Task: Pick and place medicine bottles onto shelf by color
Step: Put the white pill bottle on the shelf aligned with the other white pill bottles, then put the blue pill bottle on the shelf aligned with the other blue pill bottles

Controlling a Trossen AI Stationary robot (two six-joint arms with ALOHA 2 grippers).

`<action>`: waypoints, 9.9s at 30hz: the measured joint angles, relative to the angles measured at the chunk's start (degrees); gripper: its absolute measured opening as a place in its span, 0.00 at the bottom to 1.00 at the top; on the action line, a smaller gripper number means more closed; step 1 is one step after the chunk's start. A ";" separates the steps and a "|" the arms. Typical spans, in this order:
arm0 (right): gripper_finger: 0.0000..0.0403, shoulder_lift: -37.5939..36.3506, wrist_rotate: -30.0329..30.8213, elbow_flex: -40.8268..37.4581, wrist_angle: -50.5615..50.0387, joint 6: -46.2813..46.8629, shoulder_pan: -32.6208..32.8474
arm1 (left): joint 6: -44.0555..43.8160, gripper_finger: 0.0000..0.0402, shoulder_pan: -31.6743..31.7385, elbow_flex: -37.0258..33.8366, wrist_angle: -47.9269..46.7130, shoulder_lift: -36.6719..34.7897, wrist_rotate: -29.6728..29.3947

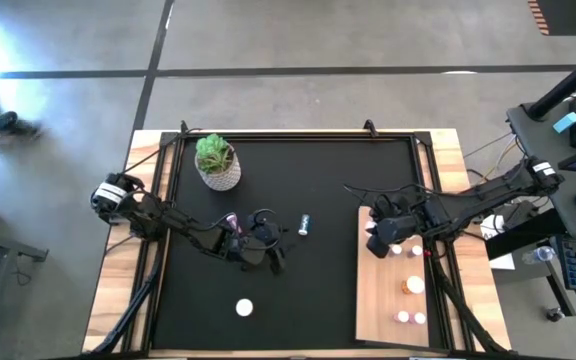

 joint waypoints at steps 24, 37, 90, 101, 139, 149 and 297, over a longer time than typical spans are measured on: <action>0.45 -0.02 1.97 -1.02 1.41 -2.30 -0.01 | -4.46 0.54 0.04 -0.13 -0.20 0.01 0.04; 0.56 -0.73 0.90 8.77 -8.74 -3.52 -0.05 | -10.51 0.54 0.80 1.93 -0.31 3.36 0.33; 0.56 5.73 0.91 27.37 -15.63 -0.92 -0.16 | 120.32 0.48 23.04 26.95 -27.21 20.29 34.09; 0.56 5.45 0.89 27.33 -17.76 -1.62 -0.16 | 128.08 0.45 21.82 29.16 -23.85 20.48 32.81; 0.56 5.43 0.89 27.33 -17.70 -2.41 -0.16 | 81.44 0.21 18.99 29.42 -30.49 22.16 30.77; 0.56 5.43 0.90 27.33 -17.48 -2.50 -0.16 | 50.24 0.21 18.95 29.31 -30.38 21.76 31.19; 0.27 12.93 -9.84 13.36 -13.22 17.23 11.11 | 6.14 0.58 9.62 28.48 -18.27 -1.18 23.57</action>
